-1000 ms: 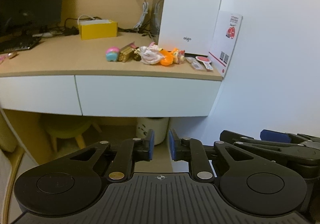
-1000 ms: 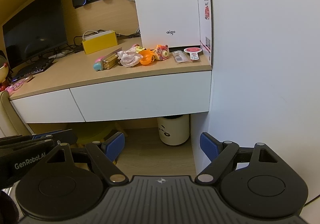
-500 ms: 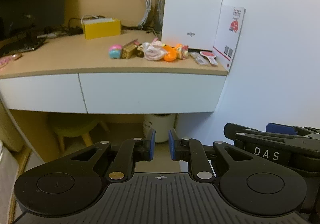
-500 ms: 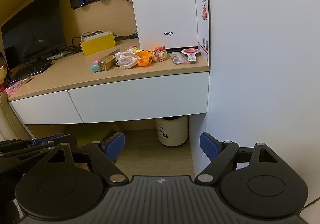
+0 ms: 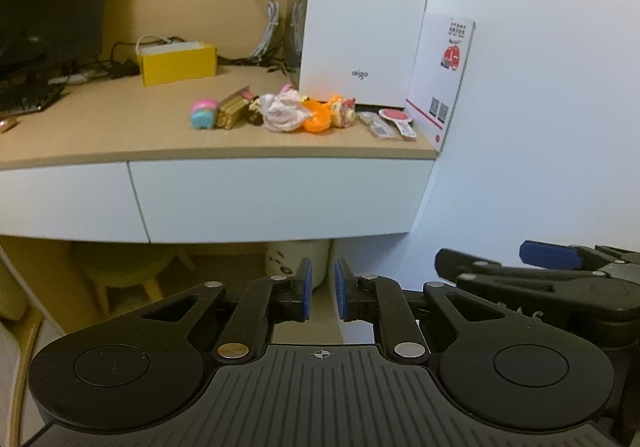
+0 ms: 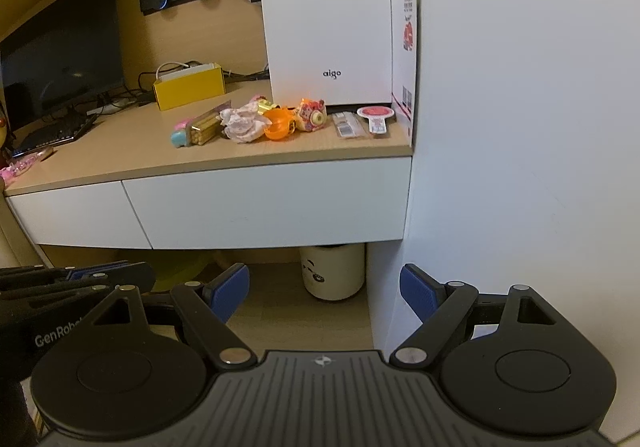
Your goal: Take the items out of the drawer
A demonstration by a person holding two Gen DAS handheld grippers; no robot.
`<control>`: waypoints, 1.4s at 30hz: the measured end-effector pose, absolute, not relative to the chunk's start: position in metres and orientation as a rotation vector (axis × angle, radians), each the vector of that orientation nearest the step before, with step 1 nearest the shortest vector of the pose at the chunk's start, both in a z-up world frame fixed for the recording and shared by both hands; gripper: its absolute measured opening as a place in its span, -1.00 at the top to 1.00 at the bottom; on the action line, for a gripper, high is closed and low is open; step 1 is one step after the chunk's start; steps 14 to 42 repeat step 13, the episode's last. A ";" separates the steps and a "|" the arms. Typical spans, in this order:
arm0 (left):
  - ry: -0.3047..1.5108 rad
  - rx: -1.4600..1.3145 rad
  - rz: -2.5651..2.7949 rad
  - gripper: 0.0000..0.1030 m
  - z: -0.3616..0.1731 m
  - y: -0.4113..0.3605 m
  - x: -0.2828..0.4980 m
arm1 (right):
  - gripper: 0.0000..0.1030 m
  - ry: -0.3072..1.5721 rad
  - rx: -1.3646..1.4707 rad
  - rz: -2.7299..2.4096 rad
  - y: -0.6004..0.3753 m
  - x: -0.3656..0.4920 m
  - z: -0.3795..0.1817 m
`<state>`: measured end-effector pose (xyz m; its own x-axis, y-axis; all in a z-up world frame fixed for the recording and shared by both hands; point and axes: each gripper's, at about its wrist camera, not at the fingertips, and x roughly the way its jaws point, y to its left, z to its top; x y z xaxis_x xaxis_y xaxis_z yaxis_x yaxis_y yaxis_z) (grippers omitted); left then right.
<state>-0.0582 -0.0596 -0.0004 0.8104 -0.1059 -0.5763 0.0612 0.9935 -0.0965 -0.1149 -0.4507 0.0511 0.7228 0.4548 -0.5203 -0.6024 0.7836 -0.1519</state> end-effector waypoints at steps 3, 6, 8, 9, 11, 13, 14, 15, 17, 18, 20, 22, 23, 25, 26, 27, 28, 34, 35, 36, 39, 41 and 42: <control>0.615 -0.057 -0.096 0.71 0.002 -0.057 -0.053 | -0.62 0.488 -0.329 0.603 -0.444 -0.115 0.049; 0.623 -0.050 -0.107 0.71 0.003 -0.052 -0.047 | -0.62 0.476 -0.336 0.578 -0.440 -0.115 0.050; 0.630 -0.057 -0.116 0.71 0.003 -0.048 -0.043 | -0.62 0.474 -0.321 0.556 -0.439 -0.112 0.053; 0.633 -0.067 -0.122 0.71 0.004 -0.045 -0.041 | -0.62 0.474 -0.316 0.548 -0.438 -0.111 0.054; 0.631 -0.099 -0.135 0.72 0.004 -0.037 -0.035 | -0.62 0.473 -0.312 0.535 -0.436 -0.108 0.058; 0.623 -0.127 -0.118 0.72 0.005 -0.024 -0.028 | -0.62 0.471 -0.304 0.522 -0.432 -0.106 0.065; 0.623 -0.127 -0.118 0.72 0.005 -0.024 -0.028 | -0.62 0.471 -0.304 0.522 -0.432 -0.106 0.065; 0.623 -0.127 -0.118 0.72 0.005 -0.024 -0.028 | -0.62 0.471 -0.304 0.522 -0.432 -0.106 0.065; 0.623 -0.127 -0.118 0.72 0.005 -0.024 -0.028 | -0.62 0.471 -0.304 0.522 -0.432 -0.106 0.065; 0.623 -0.127 -0.118 0.72 0.005 -0.024 -0.028 | -0.62 0.471 -0.304 0.522 -0.432 -0.106 0.065; 0.623 -0.127 -0.118 0.72 0.005 -0.024 -0.028 | -0.62 0.471 -0.304 0.522 -0.432 -0.106 0.065; 0.623 -0.127 -0.118 0.72 0.005 -0.024 -0.028 | -0.62 0.471 -0.304 0.522 -0.432 -0.106 0.065; 0.623 -0.127 -0.118 0.72 0.005 -0.024 -0.028 | -0.62 0.471 -0.304 0.522 -0.432 -0.106 0.065; 0.623 -0.127 -0.118 0.72 0.005 -0.024 -0.028 | -0.62 0.471 -0.304 0.522 -0.432 -0.106 0.065; 0.623 -0.127 -0.118 0.72 0.005 -0.024 -0.028 | -0.62 0.471 -0.304 0.522 -0.432 -0.106 0.065; 0.623 -0.127 -0.118 0.72 0.005 -0.024 -0.028 | -0.62 0.471 -0.304 0.522 -0.432 -0.106 0.065; 0.623 -0.127 -0.118 0.72 0.005 -0.024 -0.028 | -0.62 0.471 -0.304 0.522 -0.432 -0.106 0.065; 0.623 -0.127 -0.118 0.72 0.005 -0.024 -0.028 | -0.62 0.471 -0.304 0.522 -0.432 -0.106 0.065; 0.623 -0.127 -0.118 0.72 0.005 -0.024 -0.028 | -0.62 0.471 -0.304 0.522 -0.432 -0.106 0.065; 0.623 -0.127 -0.118 0.72 0.005 -0.024 -0.028 | -0.62 0.471 -0.304 0.522 -0.432 -0.106 0.065; 0.623 -0.127 -0.118 0.72 0.005 -0.024 -0.028 | -0.62 0.471 -0.304 0.522 -0.432 -0.106 0.065; 0.623 -0.127 -0.118 0.72 0.005 -0.024 -0.028 | -0.62 0.471 -0.304 0.522 -0.432 -0.106 0.065; 0.623 -0.127 -0.118 0.72 0.005 -0.024 -0.028 | -0.62 0.471 -0.304 0.522 -0.432 -0.106 0.065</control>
